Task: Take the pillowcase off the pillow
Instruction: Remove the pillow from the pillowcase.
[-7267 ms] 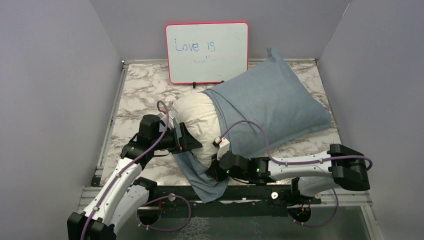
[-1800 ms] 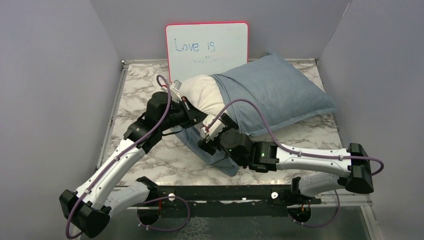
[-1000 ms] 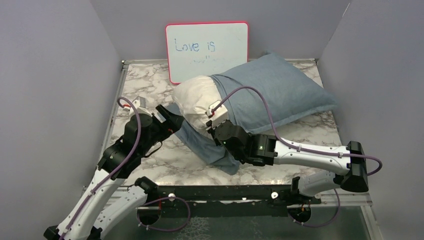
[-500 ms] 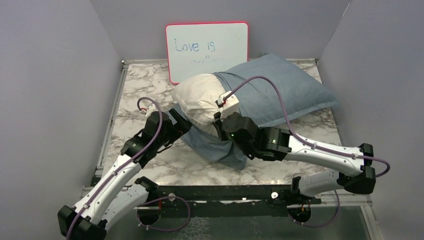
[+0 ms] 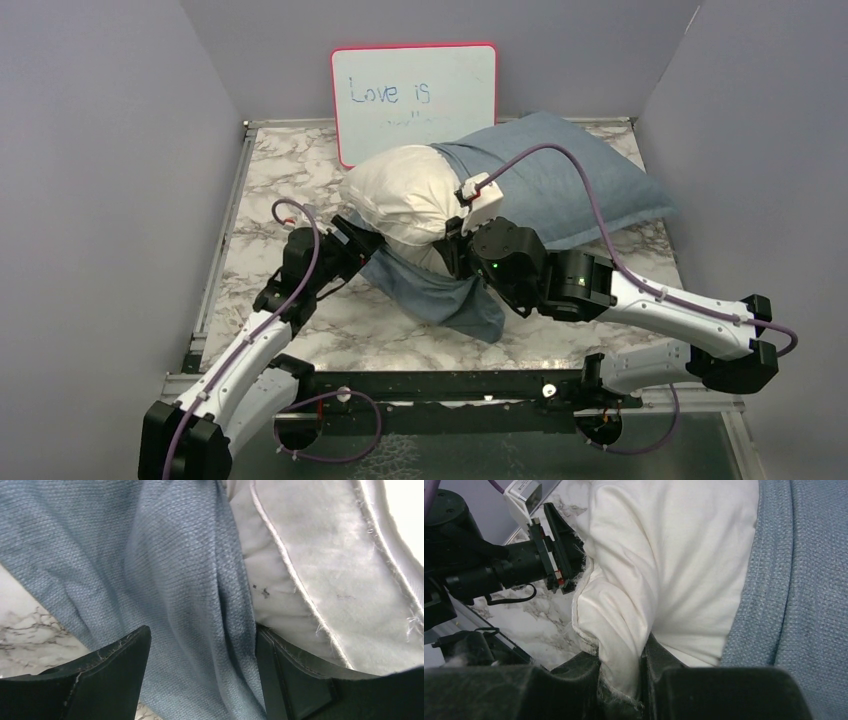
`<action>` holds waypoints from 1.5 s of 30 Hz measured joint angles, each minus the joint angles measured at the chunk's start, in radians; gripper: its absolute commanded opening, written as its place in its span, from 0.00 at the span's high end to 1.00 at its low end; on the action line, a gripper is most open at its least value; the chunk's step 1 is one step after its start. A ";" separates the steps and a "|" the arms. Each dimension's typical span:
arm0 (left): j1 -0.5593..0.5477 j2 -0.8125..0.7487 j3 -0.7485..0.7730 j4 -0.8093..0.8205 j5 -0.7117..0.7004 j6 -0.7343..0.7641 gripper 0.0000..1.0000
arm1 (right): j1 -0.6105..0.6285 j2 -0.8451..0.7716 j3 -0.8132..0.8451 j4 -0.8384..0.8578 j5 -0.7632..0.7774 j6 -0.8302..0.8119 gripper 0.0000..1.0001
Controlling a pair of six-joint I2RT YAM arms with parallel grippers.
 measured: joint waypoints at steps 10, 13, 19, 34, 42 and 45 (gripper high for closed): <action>0.001 0.052 -0.140 0.183 0.038 -0.062 0.58 | -0.005 -0.017 0.003 0.003 -0.061 0.021 0.99; -0.001 0.053 -0.229 0.212 0.050 -0.100 0.58 | -0.004 -0.018 0.029 0.002 -0.072 0.029 0.99; -0.002 0.164 -0.249 0.321 0.077 -0.122 0.57 | -0.002 -0.030 0.049 0.015 -0.108 0.035 0.99; -0.153 0.270 -0.210 0.407 0.081 -0.117 0.20 | -0.002 -0.057 0.031 0.050 -0.111 0.040 0.99; -0.153 -0.249 -0.197 -0.025 -0.094 -0.108 0.13 | 0.009 -0.107 -0.060 0.070 -0.088 0.067 0.99; -0.153 -0.377 -0.132 -0.199 -0.160 -0.097 0.13 | 0.013 -0.150 -0.124 0.084 -0.091 0.091 0.97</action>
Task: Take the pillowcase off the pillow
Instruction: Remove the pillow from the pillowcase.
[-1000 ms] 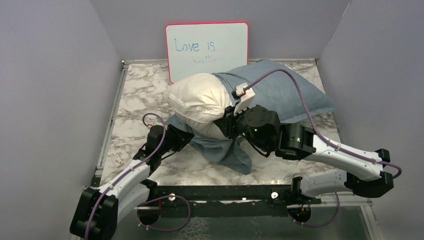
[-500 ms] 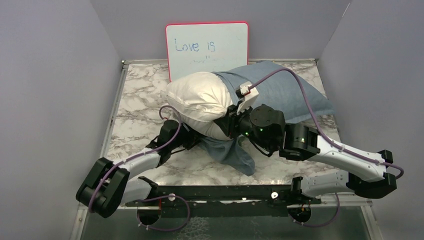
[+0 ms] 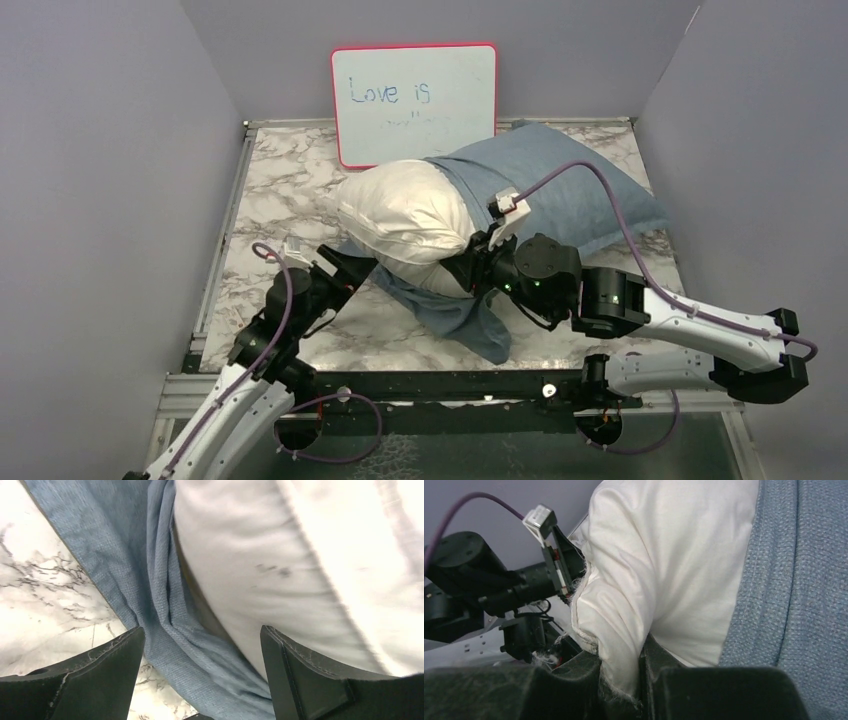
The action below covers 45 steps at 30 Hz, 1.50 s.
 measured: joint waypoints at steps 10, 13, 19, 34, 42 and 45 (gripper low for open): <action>0.000 -0.217 0.207 -0.340 -0.130 0.010 0.08 | 0.001 -0.088 -0.262 0.032 -0.320 0.039 0.49; 0.000 -0.216 0.230 -0.365 -0.153 0.012 0.07 | 0.000 -0.009 -0.272 0.034 -0.513 0.030 0.40; 0.000 -0.122 0.230 -0.399 -0.131 0.029 0.04 | 0.000 0.025 -0.211 0.017 -0.716 -0.014 0.28; 0.000 -0.151 0.138 -0.428 0.050 0.043 0.01 | -0.005 -0.009 0.015 -0.216 -0.131 0.065 0.25; 0.001 -0.167 -0.029 -0.170 0.243 0.000 0.11 | -0.006 0.153 -0.010 -0.409 -0.002 0.173 0.76; 0.001 -0.091 -0.076 -0.069 0.312 -0.019 0.30 | -0.006 0.158 -0.015 -0.435 0.008 0.205 0.87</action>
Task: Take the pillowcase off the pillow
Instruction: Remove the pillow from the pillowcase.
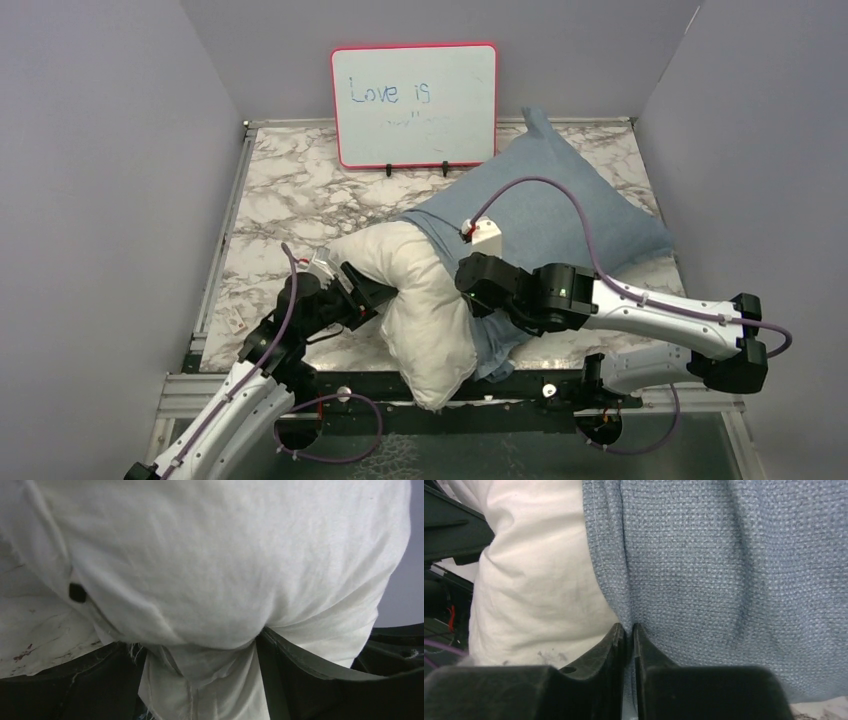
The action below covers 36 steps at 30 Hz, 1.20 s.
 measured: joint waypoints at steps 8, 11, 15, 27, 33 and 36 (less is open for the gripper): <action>0.000 0.113 0.087 0.022 0.024 0.066 1.00 | 0.000 -0.129 -0.103 0.070 0.005 0.035 0.97; -0.002 0.133 0.149 -0.037 -0.010 0.100 1.00 | 0.000 -0.177 -0.117 0.083 0.028 0.053 0.97; -0.006 0.172 0.251 -0.152 -0.089 0.161 1.00 | 0.000 -0.204 -0.119 0.082 0.085 0.076 0.99; 0.142 0.518 0.638 -0.375 -0.136 0.443 1.00 | -0.020 -0.125 -0.099 0.052 0.141 0.096 0.77; 0.210 0.648 0.683 -0.335 -0.089 0.489 1.00 | -0.028 -0.121 -0.089 0.246 -0.102 -0.022 0.34; 0.238 0.683 0.683 -0.320 -0.061 0.513 1.00 | -0.028 -0.160 -0.161 0.327 -0.193 -0.013 0.33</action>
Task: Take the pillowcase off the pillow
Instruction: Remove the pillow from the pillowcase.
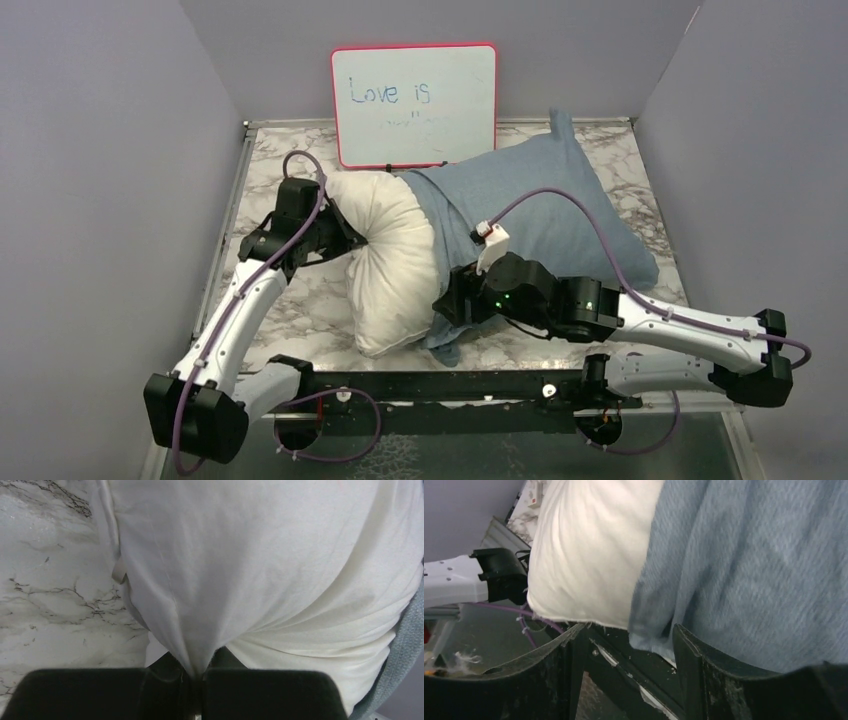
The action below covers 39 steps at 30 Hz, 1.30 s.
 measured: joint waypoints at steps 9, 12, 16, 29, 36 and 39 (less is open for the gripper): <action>0.143 0.187 0.061 0.084 0.173 0.063 0.35 | 0.001 -0.138 -0.240 0.040 -0.085 0.172 0.31; 0.165 0.215 0.084 0.122 0.206 0.094 0.03 | 0.001 -0.120 -0.249 0.038 -0.081 0.225 0.31; 0.203 0.181 0.071 0.147 0.216 0.125 0.01 | 0.001 -0.087 -0.248 0.046 -0.050 0.278 0.23; 0.311 -0.241 -0.139 -0.033 0.128 0.162 0.01 | 0.001 -0.013 -0.291 0.125 0.067 0.396 0.19; 0.288 -0.340 -0.315 -0.018 0.269 0.109 0.01 | 0.001 -0.016 -0.353 0.192 0.067 0.434 0.19; 0.277 -0.386 -0.351 0.010 0.327 0.087 0.01 | 0.001 -0.012 -0.353 0.201 0.066 0.444 0.20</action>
